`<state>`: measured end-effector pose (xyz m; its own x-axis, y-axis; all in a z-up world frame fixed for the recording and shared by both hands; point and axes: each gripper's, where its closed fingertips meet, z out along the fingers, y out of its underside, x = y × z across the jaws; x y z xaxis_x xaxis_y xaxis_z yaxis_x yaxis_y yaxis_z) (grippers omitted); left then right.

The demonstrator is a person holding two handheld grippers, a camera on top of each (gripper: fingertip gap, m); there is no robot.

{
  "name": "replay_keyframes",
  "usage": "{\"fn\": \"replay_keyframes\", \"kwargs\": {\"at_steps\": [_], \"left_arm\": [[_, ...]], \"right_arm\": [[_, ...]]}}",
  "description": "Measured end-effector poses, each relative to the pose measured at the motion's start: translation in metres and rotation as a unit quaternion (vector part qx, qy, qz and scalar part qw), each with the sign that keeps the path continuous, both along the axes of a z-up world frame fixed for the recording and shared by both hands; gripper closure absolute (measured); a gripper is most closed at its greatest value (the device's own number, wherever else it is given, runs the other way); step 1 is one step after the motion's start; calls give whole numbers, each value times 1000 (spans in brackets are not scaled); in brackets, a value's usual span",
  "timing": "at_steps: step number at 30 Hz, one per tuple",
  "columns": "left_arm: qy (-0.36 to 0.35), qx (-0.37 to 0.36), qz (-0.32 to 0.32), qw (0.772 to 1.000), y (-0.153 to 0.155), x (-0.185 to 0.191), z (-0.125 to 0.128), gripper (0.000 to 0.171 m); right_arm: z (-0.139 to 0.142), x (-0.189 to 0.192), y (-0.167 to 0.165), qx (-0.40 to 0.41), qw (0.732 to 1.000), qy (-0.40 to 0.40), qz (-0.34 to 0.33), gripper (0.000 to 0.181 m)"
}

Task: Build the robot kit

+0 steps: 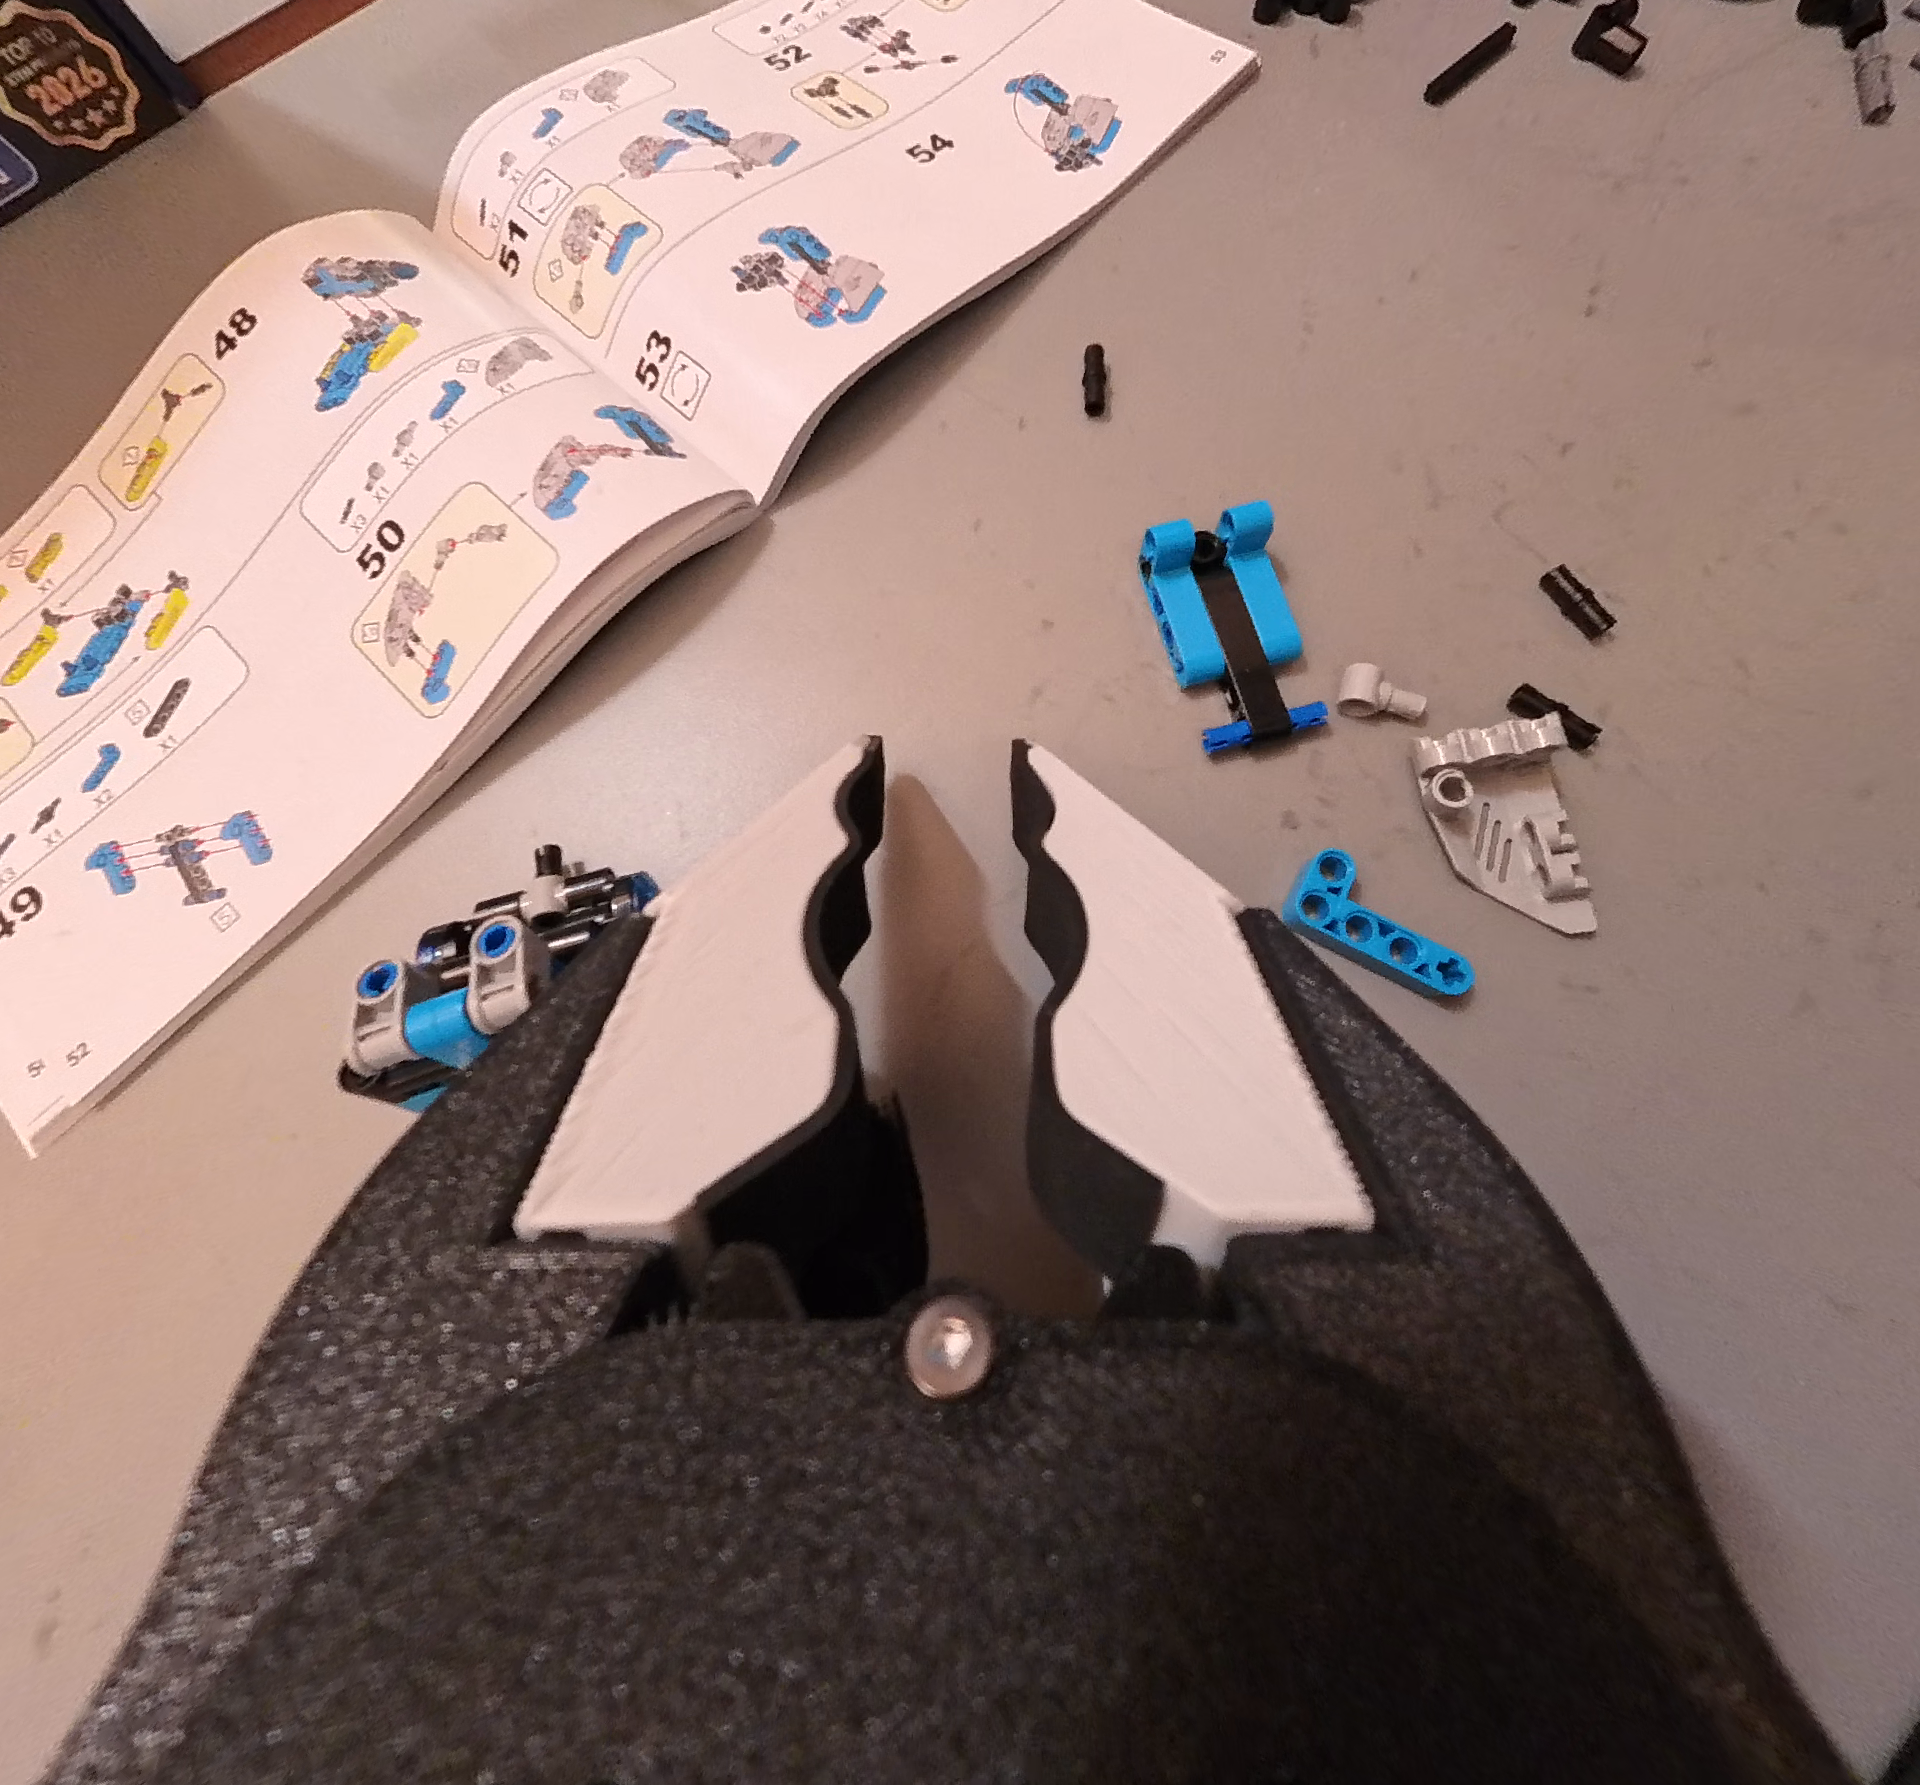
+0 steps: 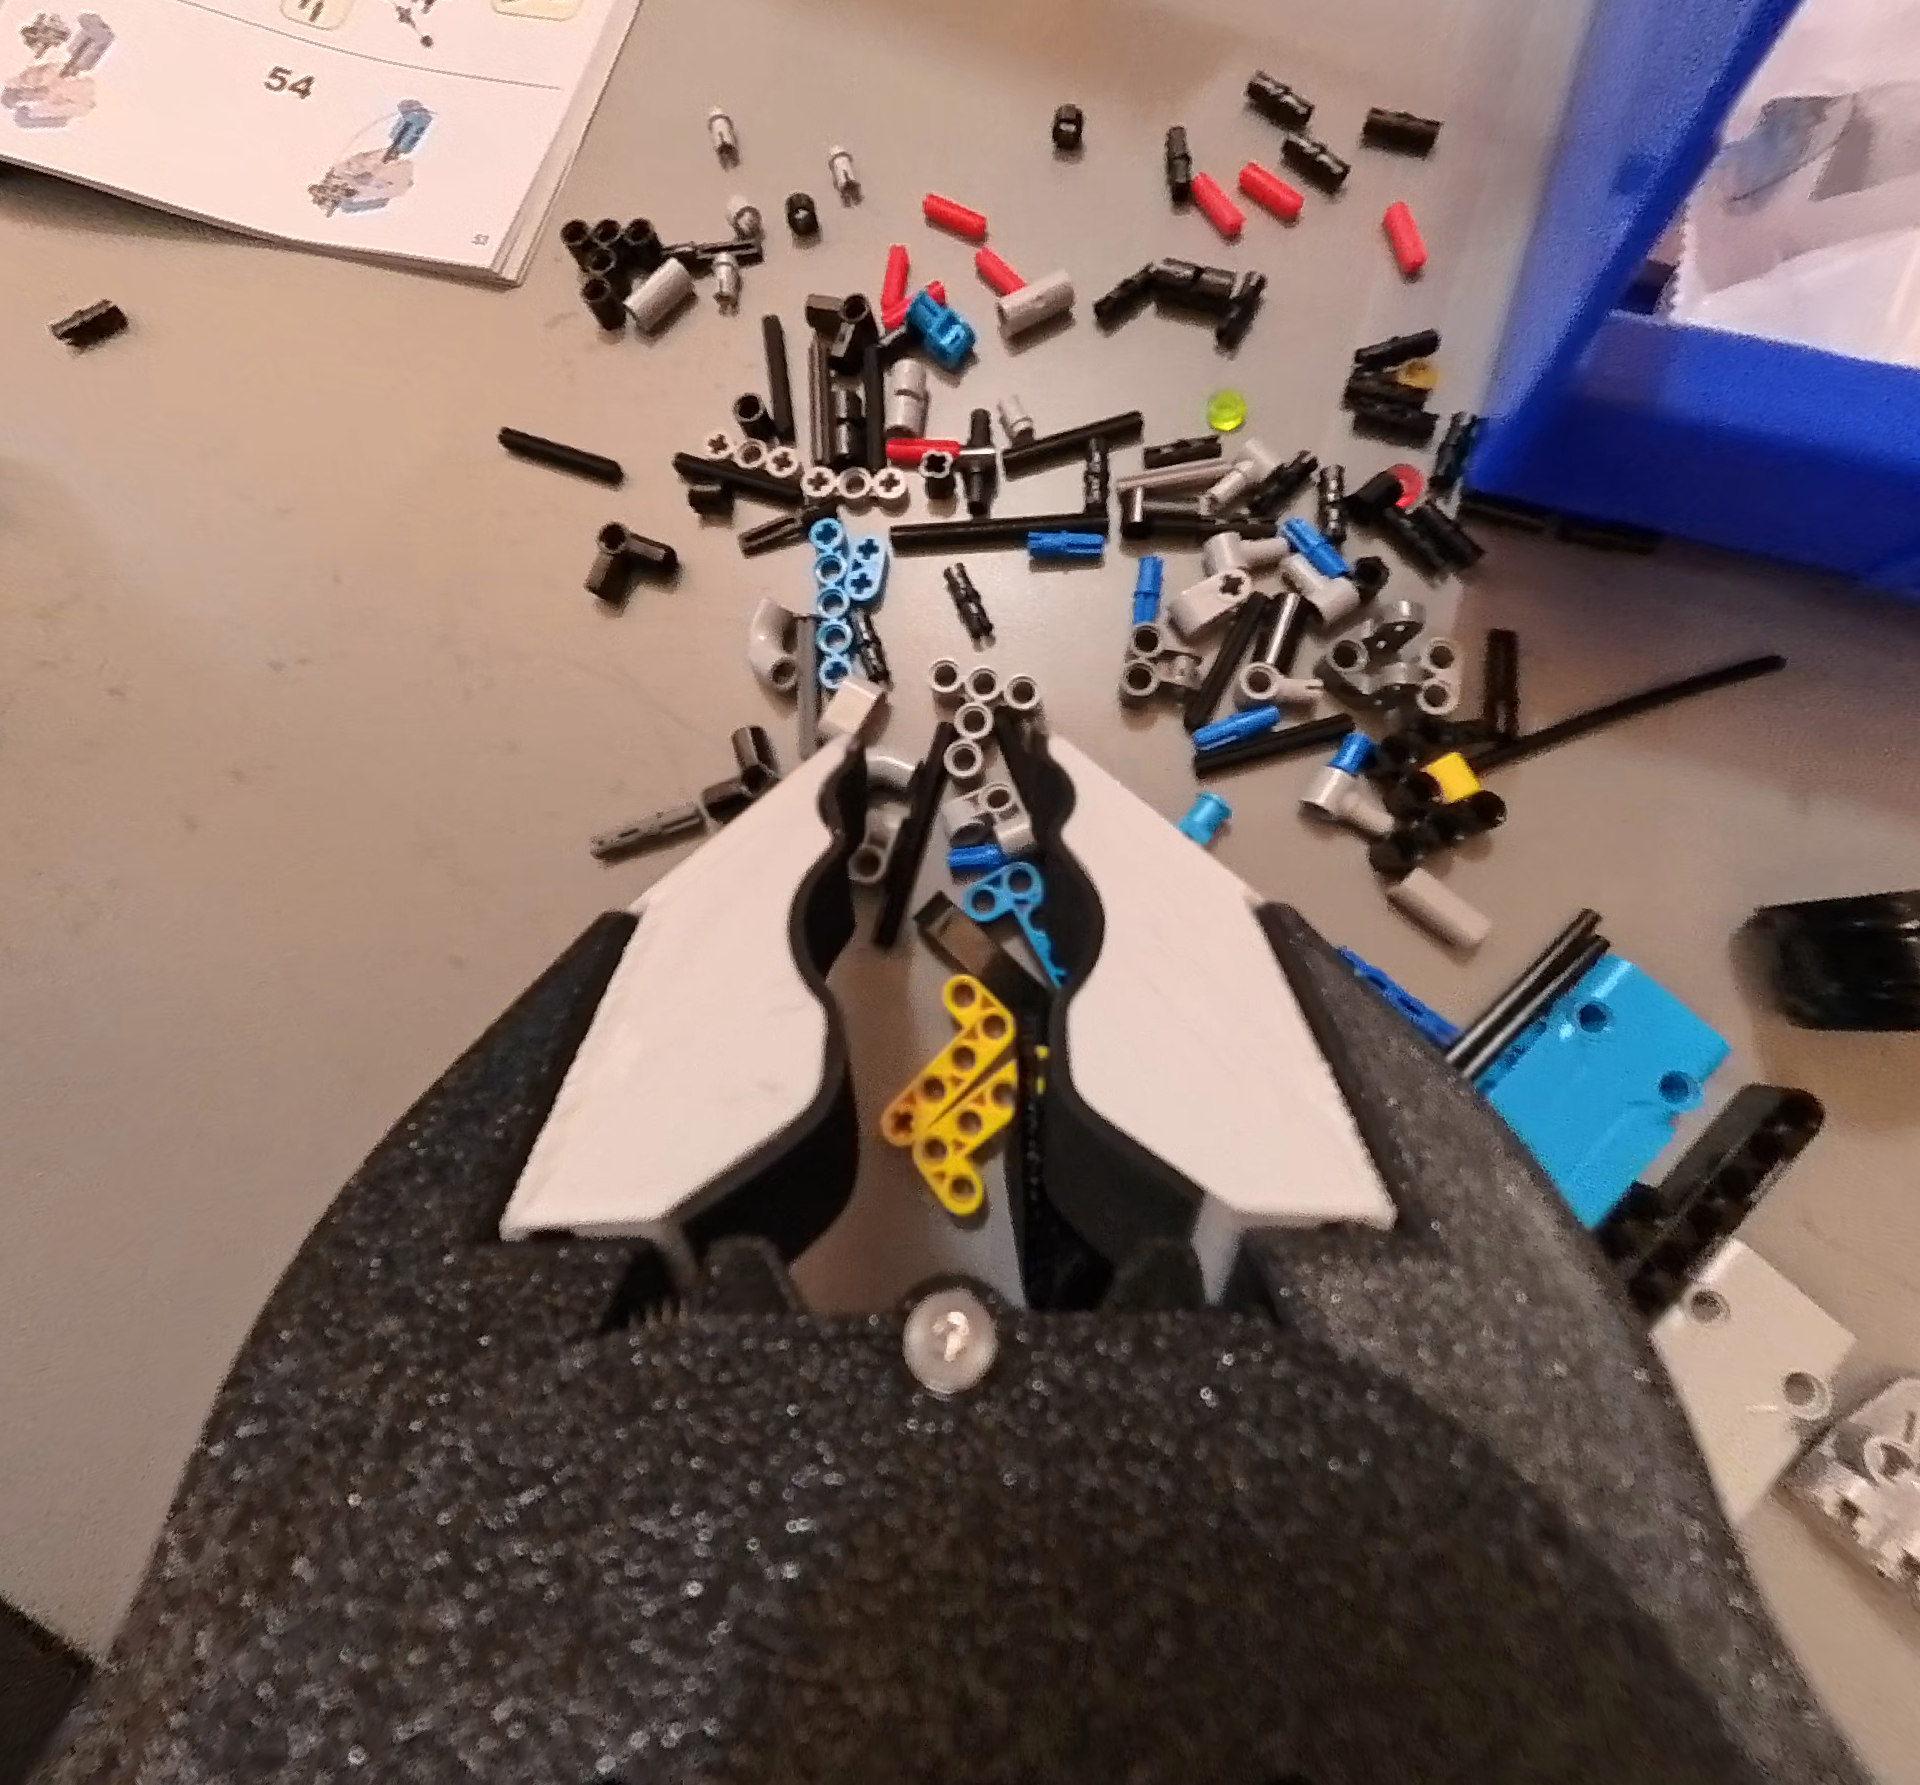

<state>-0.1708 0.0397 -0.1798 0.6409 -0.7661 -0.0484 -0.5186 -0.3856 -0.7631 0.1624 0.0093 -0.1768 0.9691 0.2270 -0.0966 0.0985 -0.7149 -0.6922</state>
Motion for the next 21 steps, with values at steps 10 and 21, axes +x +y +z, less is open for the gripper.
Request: {"fn": "replay_keyframes", "kwargs": {"at_steps": [10,21], "left_arm": [[0,0,0,1000,0,0,0,147],[0,0,-1,1000,0,0,0,147]], "right_arm": [[3,-36,-5,-3,997,53,64,151],[-3,-13,-11,-16,999,-7,42,150]]}}
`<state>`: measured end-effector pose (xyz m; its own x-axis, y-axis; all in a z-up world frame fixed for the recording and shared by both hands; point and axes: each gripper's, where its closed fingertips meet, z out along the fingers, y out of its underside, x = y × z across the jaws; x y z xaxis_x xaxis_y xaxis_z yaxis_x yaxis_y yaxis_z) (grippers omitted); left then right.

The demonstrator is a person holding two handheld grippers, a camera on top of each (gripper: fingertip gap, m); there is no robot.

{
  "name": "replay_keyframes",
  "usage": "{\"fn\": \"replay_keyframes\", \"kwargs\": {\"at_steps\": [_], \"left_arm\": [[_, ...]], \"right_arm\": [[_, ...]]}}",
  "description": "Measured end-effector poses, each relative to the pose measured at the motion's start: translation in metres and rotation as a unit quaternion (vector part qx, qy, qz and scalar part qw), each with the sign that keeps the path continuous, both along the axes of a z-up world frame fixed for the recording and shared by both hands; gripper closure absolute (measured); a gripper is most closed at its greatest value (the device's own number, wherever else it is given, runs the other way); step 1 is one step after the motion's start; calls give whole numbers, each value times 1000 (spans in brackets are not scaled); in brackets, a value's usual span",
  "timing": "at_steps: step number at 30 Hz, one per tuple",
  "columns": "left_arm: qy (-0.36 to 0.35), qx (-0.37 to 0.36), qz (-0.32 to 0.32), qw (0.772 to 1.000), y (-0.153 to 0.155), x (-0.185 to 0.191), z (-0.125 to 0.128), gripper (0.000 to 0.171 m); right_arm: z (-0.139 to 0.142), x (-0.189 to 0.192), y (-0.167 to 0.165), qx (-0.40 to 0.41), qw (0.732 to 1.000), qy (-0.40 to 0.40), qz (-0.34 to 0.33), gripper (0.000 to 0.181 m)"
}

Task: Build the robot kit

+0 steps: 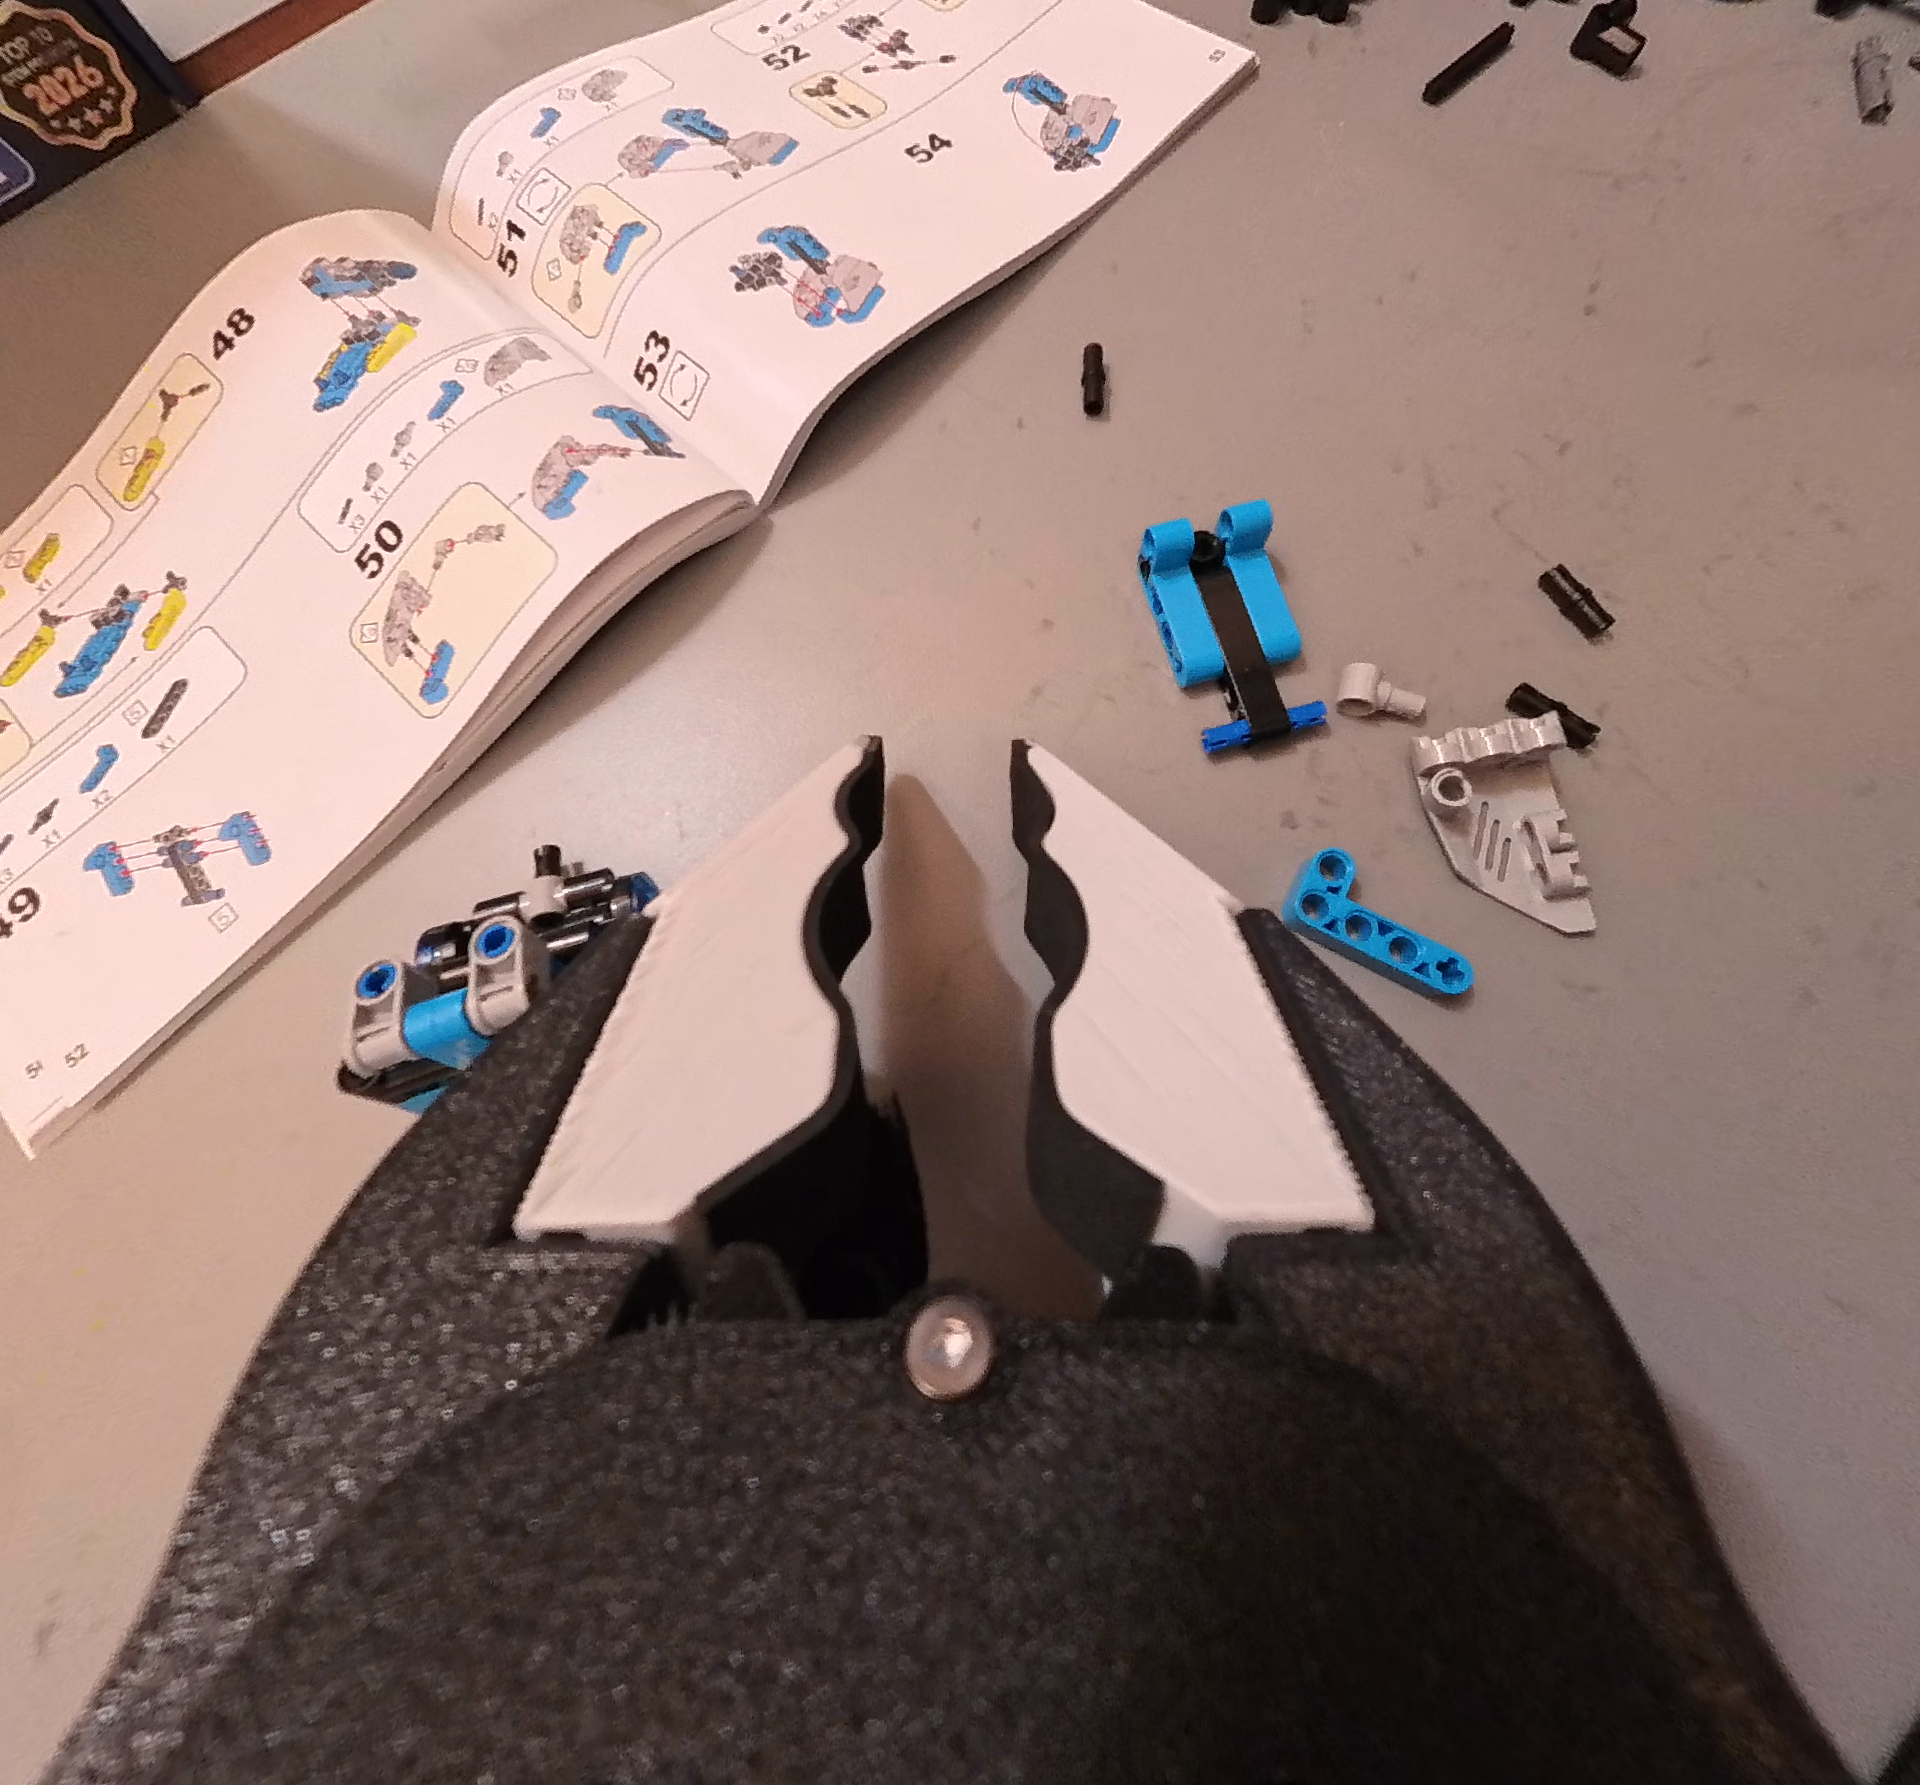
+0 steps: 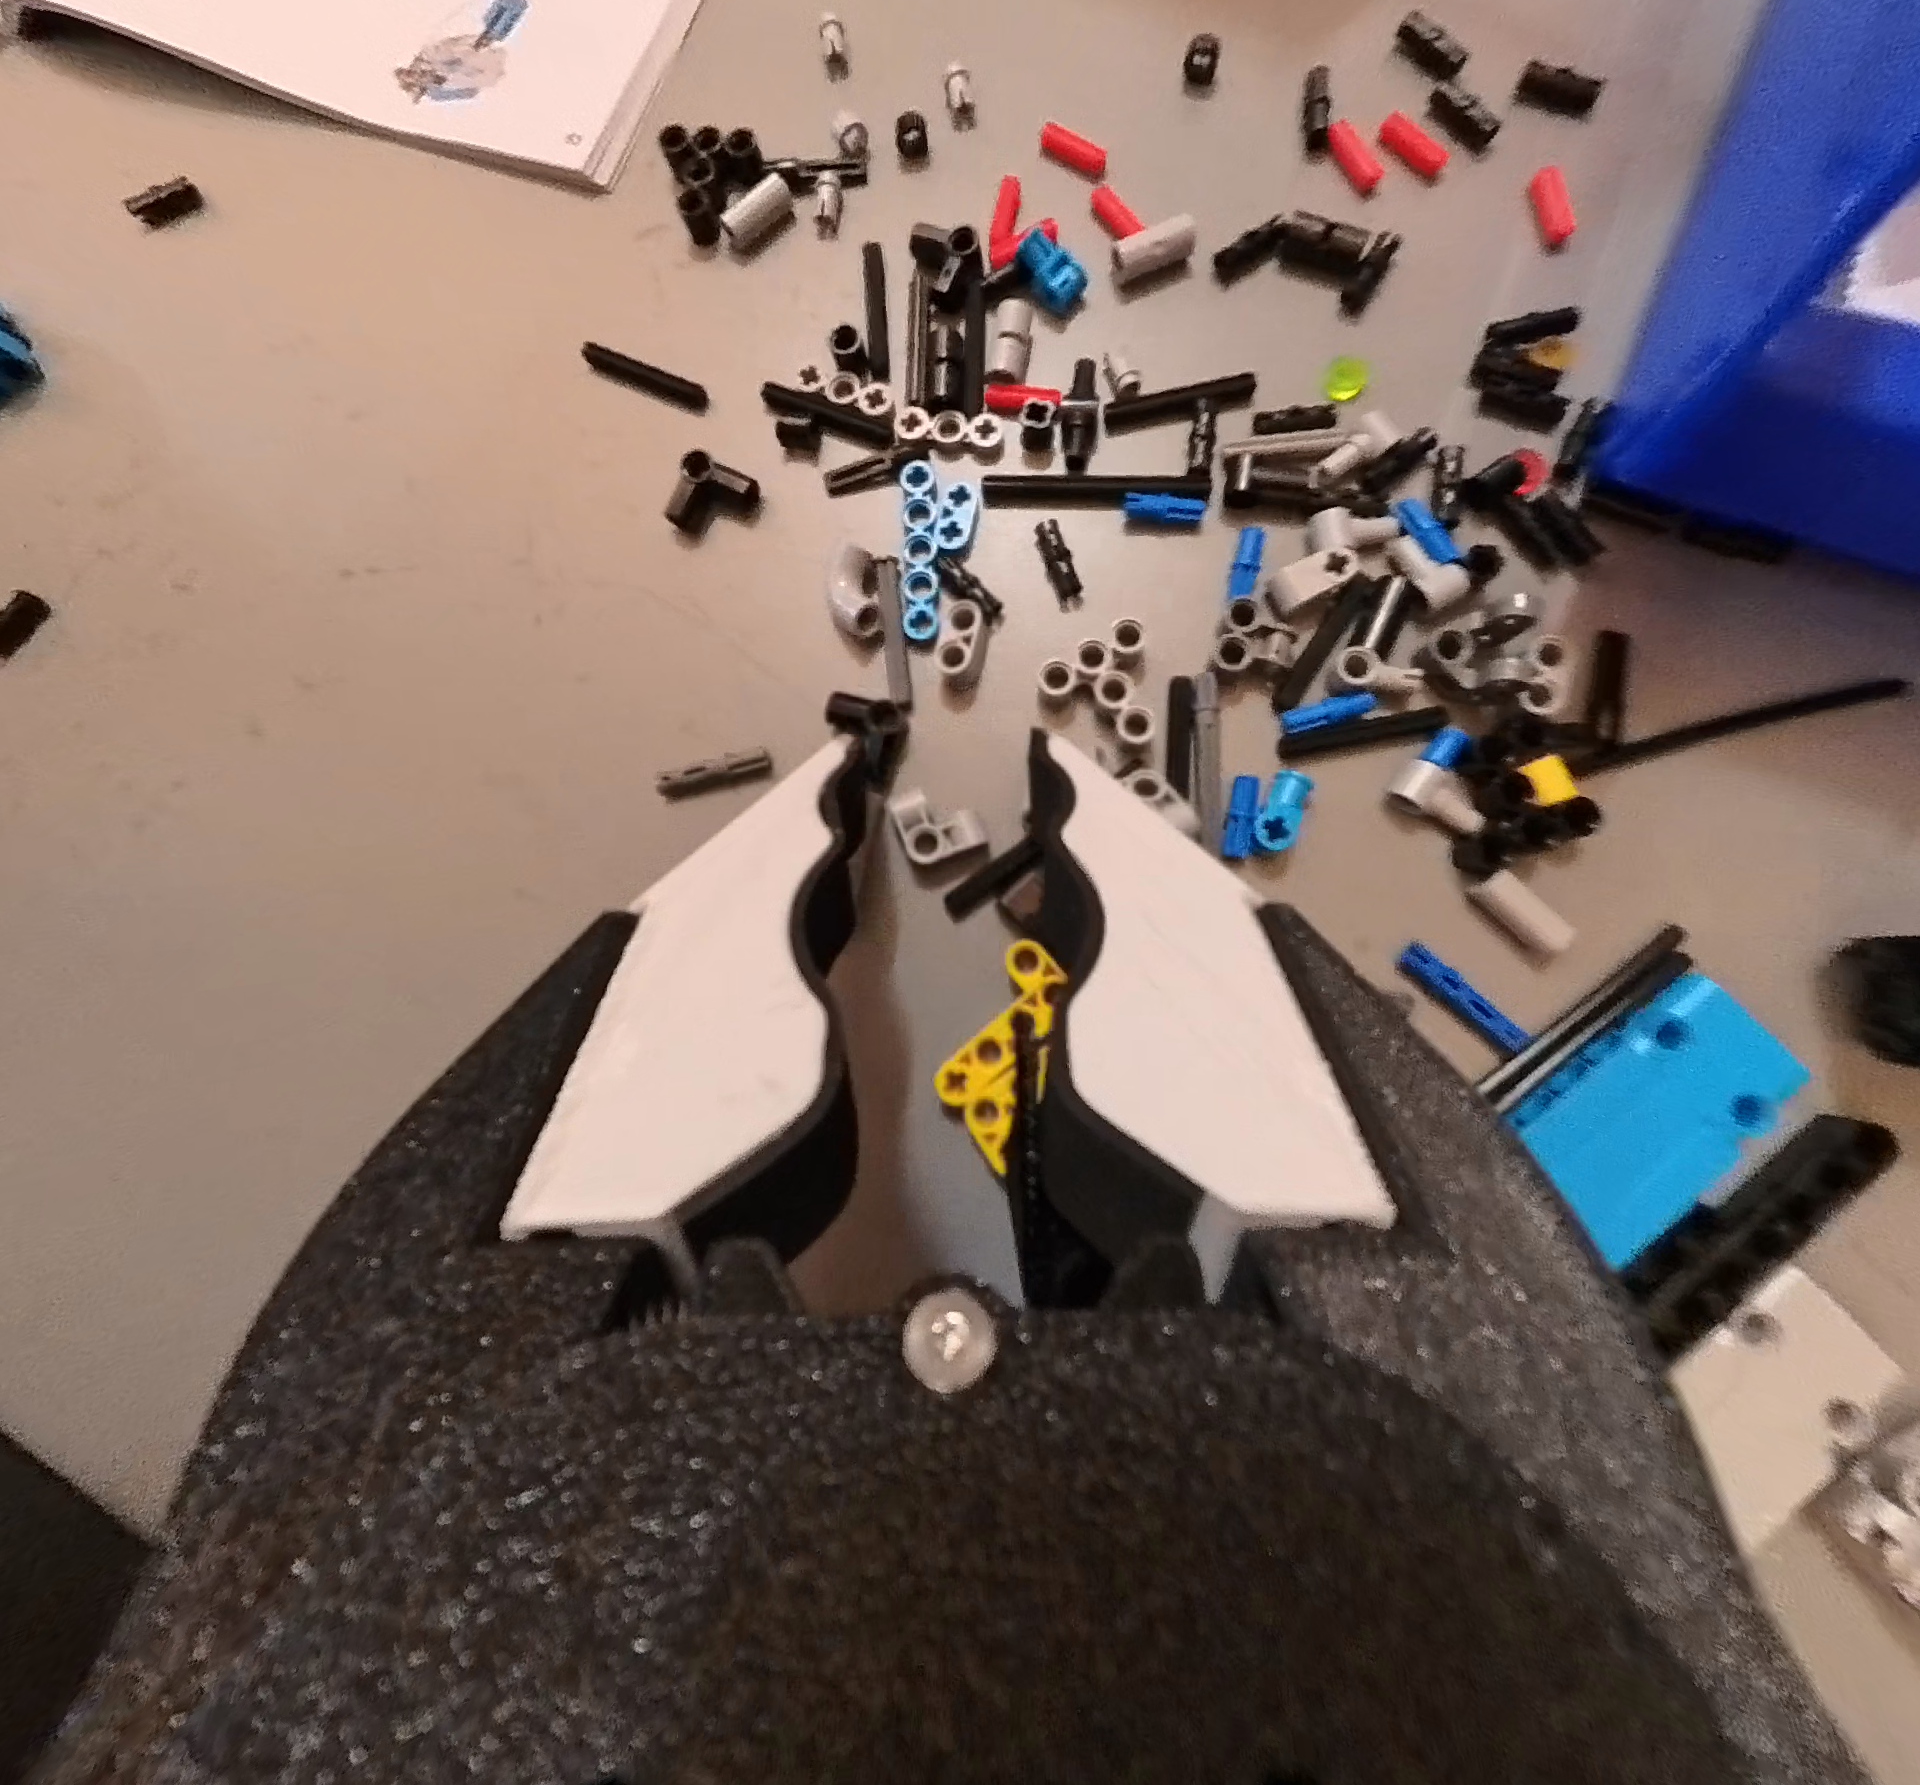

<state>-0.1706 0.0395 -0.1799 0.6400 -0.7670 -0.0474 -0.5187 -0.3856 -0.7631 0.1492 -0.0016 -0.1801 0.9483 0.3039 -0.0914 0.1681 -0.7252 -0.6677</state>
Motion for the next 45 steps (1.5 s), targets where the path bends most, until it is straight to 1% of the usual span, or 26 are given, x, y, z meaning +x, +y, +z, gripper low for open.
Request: {"fn": "replay_keyframes", "kwargs": {"at_steps": [3,5,10,13,16,20,23,25,28,31,33,37,42,45], "left_arm": [[0,0,0,1000,0,0,0,147],[1,2,-1,1000,0,0,0,147],[9,8,-5,1000,-1,1,-1,147],[12,11,-6,1000,-2,1,-1,147],[12,11,-5,1000,-2,1,0,147],[12,11,-5,1000,-2,1,-1,147],[13,11,-6,1000,-2,1,-1,147],[13,10,-6,1000,-2,1,-1,147],[12,8,-5,1000,-1,1,-1,147],[12,9,-5,1000,-1,1,-1,147],[13,8,-5,1000,-1,1,-2,147],[13,8,-5,1000,-1,1,-1,147],[14,8,-6,1000,-1,1,-2,147],[14,8,-6,1000,-1,1,-2,147]], "right_arm": [[8,2,-6,15,1000,-15,6,150],[10,-8,-15,19,999,-3,34,150],[2,-34,-33,9,996,-3,92,150],[-3,-40,-36,9,993,-32,113,150],[-7,-35,-33,11,992,-61,106,149],[-8,-24,-31,2,995,-51,80,142],[-8,-13,-28,-2,997,-49,56,143],[-7,-6,-27,0,998,-54,43,147],[-2,0,-23,11,998,-57,29,148],[4,13,-18,31,997,-78,0,148],[4,18,-17,30,997,-77,-11,148],[2,16,-16,26,997,-64,-17,148],[2,15,-12,36,995,-85,-24,148],[-2,19,-11,34,993,-112,-34,148]]}}
